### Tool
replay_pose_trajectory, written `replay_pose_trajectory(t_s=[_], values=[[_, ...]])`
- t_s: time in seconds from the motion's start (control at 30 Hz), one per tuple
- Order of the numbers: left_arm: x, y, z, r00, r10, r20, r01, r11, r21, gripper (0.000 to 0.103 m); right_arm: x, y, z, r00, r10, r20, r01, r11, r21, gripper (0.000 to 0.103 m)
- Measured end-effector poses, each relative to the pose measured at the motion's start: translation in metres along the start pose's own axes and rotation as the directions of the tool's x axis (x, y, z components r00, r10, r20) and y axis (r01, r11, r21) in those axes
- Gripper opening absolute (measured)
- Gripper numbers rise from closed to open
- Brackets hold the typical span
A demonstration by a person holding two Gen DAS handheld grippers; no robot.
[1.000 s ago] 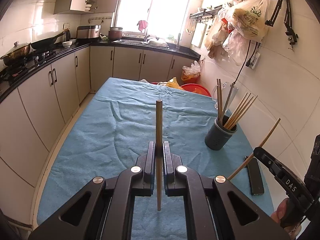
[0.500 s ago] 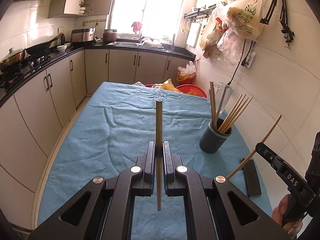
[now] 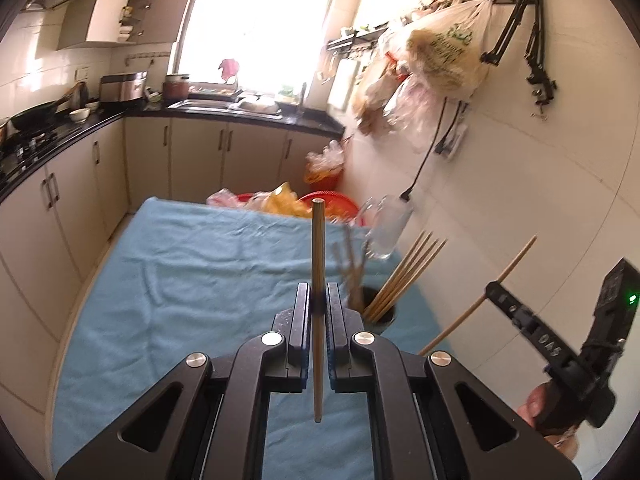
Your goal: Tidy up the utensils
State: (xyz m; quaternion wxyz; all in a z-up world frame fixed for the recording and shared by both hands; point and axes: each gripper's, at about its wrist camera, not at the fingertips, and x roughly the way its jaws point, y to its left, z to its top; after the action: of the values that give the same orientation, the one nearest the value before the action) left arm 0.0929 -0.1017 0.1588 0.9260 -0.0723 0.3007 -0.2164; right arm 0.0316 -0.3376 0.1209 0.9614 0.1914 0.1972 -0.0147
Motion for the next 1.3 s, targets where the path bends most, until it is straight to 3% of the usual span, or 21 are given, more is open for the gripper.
replay_pose_trajectory(t_s=[0.2, 0.37, 0.67, 0.83, 0.9, 1.07, 1.1, 1.17, 1.23, 1.3], values=[[0.029, -0.035, 0.045, 0.997, -0.037, 0.065, 0.036, 0.999, 0.011, 0.006, 0.009, -0.014, 0.032, 0.999, -0.024, 0.047, 0.023, 0.999, 0.028, 0.008], [0.067, -0.052, 0.069, 0.996, -0.053, 0.068, 0.052, 0.999, 0.008, 0.006, 0.028, -0.02, 0.055, 0.996, -0.052, 0.076, 0.051, 0.999, 0.019, 0.008], [0.138, -0.057, 0.055, 0.999, -0.045, -0.019, 0.045, 0.999, 0.014, 0.006, 0.078, -0.027, 0.043, 0.996, -0.087, -0.003, 0.087, 0.996, -0.012, 0.008], [0.148, -0.048, 0.043, 0.998, -0.046, -0.045, 0.047, 0.999, 0.012, 0.008, 0.094, -0.038, 0.028, 0.994, -0.093, -0.062, 0.094, 0.996, 0.0, 0.008], [0.142, -0.048, 0.043, 0.998, -0.048, -0.042, 0.049, 0.999, 0.018, 0.012, 0.094, -0.042, 0.029, 0.994, -0.076, -0.074, 0.078, 0.997, 0.02, 0.015], [0.11, -0.05, 0.045, 0.998, -0.051, 0.021, 0.05, 0.998, 0.029, 0.025, 0.066, -0.043, 0.037, 0.996, -0.088, -0.01, 0.088, 0.996, 0.032, 0.029], [0.101, -0.049, 0.044, 0.998, -0.047, 0.037, 0.046, 0.998, 0.03, 0.029, 0.057, -0.042, 0.038, 0.996, -0.091, 0.006, 0.091, 0.995, 0.034, 0.036], [0.08, -0.047, 0.041, 0.996, -0.036, 0.079, 0.033, 0.999, 0.034, 0.038, 0.037, -0.042, 0.038, 0.994, -0.105, 0.038, 0.104, 0.994, 0.039, 0.049], [0.058, -0.043, 0.032, 0.991, 0.005, 0.131, -0.011, 0.999, 0.047, 0.059, 0.02, -0.039, 0.035, 0.989, -0.135, 0.062, 0.133, 0.991, 0.03, 0.059], [0.041, -0.038, 0.02, 0.984, 0.047, 0.17, -0.057, 0.997, 0.052, 0.072, 0.001, -0.035, 0.026, 0.98, -0.178, 0.088, 0.177, 0.984, 0.014, 0.08]])
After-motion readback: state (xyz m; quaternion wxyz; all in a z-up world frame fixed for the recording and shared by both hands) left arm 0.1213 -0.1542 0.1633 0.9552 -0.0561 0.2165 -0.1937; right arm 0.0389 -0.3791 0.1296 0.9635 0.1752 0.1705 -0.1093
